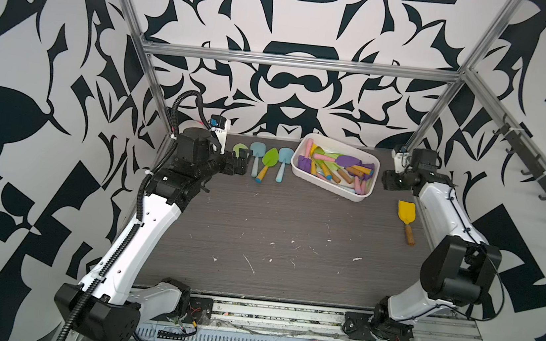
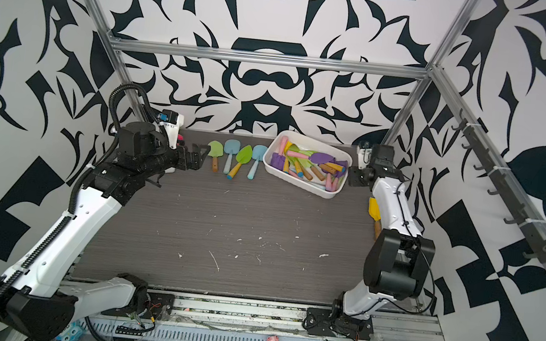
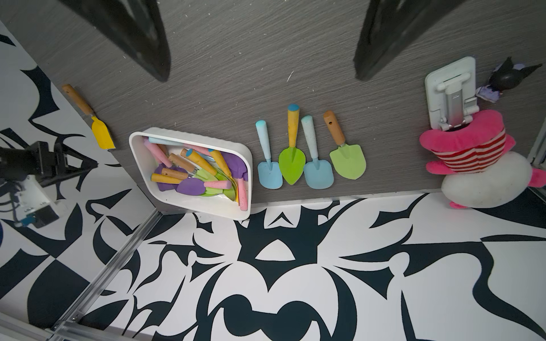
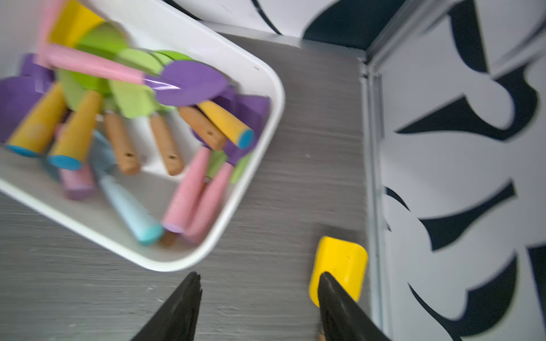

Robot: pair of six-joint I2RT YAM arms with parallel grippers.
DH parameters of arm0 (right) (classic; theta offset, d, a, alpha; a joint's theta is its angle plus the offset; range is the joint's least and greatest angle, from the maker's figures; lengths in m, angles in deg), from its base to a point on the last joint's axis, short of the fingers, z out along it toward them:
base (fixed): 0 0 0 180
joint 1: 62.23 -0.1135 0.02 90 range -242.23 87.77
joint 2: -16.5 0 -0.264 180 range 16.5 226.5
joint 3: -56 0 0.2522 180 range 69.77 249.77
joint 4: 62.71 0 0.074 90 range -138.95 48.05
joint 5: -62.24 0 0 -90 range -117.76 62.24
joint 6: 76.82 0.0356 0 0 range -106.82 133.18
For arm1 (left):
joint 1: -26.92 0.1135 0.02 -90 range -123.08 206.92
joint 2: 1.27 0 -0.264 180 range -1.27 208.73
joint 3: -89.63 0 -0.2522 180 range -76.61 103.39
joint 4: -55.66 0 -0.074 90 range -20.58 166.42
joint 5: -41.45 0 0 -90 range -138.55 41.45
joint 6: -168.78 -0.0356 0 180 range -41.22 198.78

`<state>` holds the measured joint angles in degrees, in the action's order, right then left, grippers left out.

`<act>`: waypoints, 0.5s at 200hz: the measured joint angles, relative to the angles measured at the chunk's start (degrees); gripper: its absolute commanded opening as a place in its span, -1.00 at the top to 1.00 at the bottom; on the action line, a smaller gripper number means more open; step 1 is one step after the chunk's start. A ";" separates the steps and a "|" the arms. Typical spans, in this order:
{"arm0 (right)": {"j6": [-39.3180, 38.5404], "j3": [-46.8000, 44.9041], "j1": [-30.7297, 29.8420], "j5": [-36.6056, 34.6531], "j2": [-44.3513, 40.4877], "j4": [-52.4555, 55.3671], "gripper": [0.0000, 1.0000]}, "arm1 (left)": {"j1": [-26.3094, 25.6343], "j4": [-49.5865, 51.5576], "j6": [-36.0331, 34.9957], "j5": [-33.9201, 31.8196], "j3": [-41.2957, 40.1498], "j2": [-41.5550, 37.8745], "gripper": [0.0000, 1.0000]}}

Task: Take the shovel out of the storage box
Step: Pick up the shovel from the storage box.

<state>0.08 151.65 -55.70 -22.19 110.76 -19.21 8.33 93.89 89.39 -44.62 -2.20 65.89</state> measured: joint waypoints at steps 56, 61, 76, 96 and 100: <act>4.50 14.97 -6.78 1.16 14.67 5.16 -0.11 | 0.00 -1.42 0.37 1.62 -1.05 0.44 -0.99; 5.05 16.96 -6.93 0.68 16.55 6.21 -0.09 | 0.00 -1.55 0.39 1.88 -1.25 0.46 -0.99; 6.16 21.97 -7.30 -1.03 21.90 9.27 -0.03 | 0.00 -1.53 0.44 2.58 -1.88 0.46 -0.99; 7.26 26.73 -7.67 -4.17 27.56 13.49 0.00 | 0.00 -1.44 0.46 3.04 -2.60 0.46 -0.99; 7.48 27.26 -7.72 -4.68 28.33 14.08 0.00 | 0.00 -1.44 0.46 3.08 -2.69 0.46 -0.99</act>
<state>7.55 178.91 -63.42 -26.87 139.08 -5.14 8.33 92.45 89.85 -41.54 -4.89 66.34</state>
